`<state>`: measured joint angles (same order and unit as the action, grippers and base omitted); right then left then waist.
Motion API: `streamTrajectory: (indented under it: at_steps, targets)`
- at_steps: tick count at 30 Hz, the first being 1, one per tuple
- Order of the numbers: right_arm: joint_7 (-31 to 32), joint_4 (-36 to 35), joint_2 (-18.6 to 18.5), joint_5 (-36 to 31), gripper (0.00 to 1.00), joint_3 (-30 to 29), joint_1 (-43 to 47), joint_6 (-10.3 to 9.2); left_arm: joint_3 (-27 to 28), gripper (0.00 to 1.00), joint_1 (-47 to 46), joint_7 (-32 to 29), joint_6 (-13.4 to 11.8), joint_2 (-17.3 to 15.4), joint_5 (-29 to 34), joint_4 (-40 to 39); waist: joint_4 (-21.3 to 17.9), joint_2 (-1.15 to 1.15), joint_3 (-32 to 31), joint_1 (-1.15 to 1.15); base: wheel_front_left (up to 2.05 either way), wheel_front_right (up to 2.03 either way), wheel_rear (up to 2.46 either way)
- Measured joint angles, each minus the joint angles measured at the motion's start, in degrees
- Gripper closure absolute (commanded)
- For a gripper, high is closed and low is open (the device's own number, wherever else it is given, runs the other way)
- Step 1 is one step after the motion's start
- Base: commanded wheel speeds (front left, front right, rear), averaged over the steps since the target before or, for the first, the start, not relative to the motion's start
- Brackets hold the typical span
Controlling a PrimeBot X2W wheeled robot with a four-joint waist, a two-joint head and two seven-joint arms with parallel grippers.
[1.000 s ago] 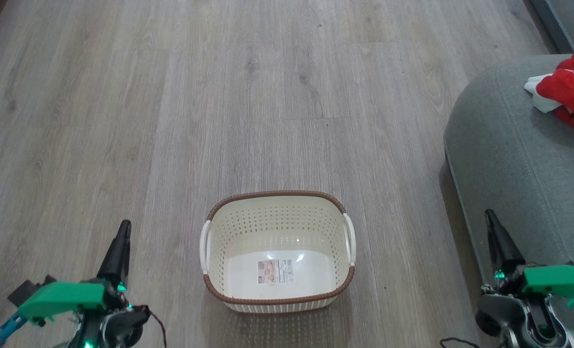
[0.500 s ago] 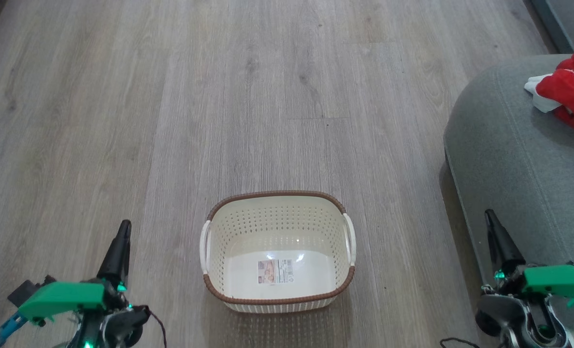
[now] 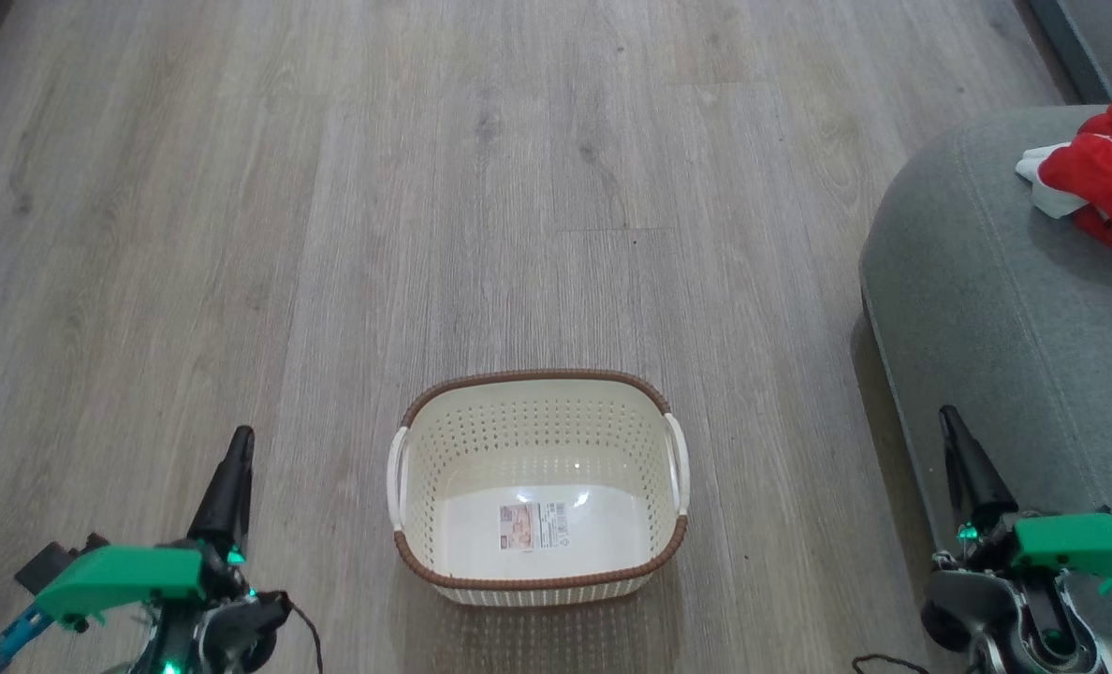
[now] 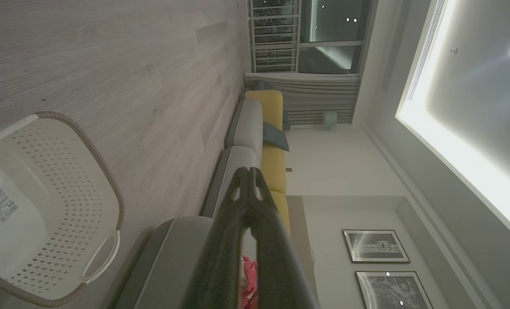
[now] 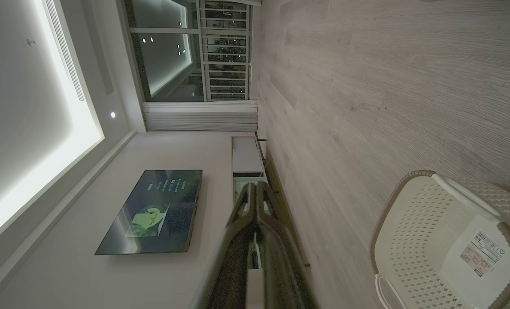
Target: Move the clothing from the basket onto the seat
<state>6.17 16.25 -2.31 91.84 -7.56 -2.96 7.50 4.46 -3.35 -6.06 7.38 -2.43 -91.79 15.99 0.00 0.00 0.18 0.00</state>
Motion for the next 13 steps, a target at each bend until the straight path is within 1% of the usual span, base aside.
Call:
streamTrajectory:
  at_steps: [13]
  targets:
    - [0.0,0.0,0.0,0.0,1.0,0.0,0.0,0.0,0.0,1.0,0.0,0.0,0.0,0.0,0.0,0.0,0.0,0.0,0.0,0.0,0.0,0.0,0.0]
